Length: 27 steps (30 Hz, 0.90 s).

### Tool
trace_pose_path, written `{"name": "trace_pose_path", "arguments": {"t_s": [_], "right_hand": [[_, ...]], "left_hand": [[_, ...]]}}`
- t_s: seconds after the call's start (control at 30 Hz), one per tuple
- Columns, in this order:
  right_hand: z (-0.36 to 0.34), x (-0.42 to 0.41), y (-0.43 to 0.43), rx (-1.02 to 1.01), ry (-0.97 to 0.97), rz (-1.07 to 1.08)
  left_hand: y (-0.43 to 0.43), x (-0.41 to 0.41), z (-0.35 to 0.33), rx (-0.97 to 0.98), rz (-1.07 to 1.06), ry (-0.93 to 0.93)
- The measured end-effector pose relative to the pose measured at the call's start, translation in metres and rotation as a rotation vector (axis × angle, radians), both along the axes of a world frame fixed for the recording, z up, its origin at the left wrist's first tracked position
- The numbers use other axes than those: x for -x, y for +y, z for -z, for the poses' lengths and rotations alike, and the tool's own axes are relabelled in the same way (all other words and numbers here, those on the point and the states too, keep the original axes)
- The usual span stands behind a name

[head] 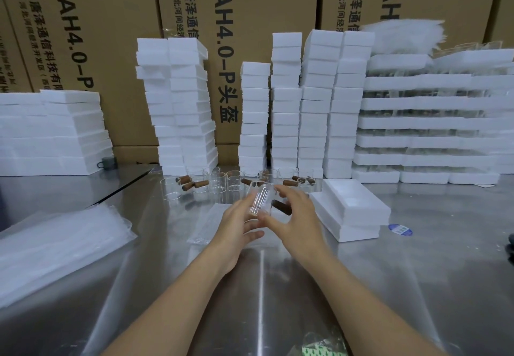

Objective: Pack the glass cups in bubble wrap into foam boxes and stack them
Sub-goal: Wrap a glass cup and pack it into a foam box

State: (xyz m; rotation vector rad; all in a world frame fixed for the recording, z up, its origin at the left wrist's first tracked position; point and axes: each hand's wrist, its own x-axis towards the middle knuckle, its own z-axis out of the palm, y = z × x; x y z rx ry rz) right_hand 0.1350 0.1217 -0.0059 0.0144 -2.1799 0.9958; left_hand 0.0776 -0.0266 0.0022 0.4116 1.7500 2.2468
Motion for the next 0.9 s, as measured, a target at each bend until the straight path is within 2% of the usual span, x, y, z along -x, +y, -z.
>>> {"name": "trace_pose_path", "arguments": {"t_s": [0.13, 0.27, 0.37, 0.47, 0.53, 0.6, 0.63, 0.7, 0.9], "right_hand": [[0.001, 0.0, 0.001, 0.017, -0.058, -0.04], [0.0, 0.0, -0.001, -0.101, -0.09, -0.054], [0.0, 0.004, 0.0, -0.028, -0.14, -0.054], [-0.006, 0.006, 0.009, 0.185, -0.142, 0.066], [-0.008, 0.006, 0.019, 0.345, -0.134, 0.148], [-0.008, 0.005, 0.029, 0.496, -0.141, 0.192], [-0.006, 0.005, 0.032, 0.566, -0.146, 0.19], [-0.004, 0.004, 0.036, 0.655, -0.168, 0.184], [0.0, 0.008, 0.037, 0.722, -0.193, 0.175]], "left_hand": [[-0.001, 0.004, 0.0, -0.037, -0.048, -0.051], [-0.004, 0.001, -0.002, 0.016, -0.133, 0.035], [-0.003, -0.005, -0.004, 0.099, -0.151, 0.143], [0.0, -0.006, 0.003, 0.314, -0.239, 0.406], [-0.002, -0.003, 0.01, 0.628, -0.253, 0.591], [-0.005, -0.001, 0.016, 0.96, -0.176, 0.689], [-0.005, -0.001, 0.017, 1.057, -0.143, 0.712], [-0.005, -0.003, 0.016, 1.079, -0.126, 0.703], [-0.009, -0.006, 0.01, 1.089, -0.239, 0.71]]}}
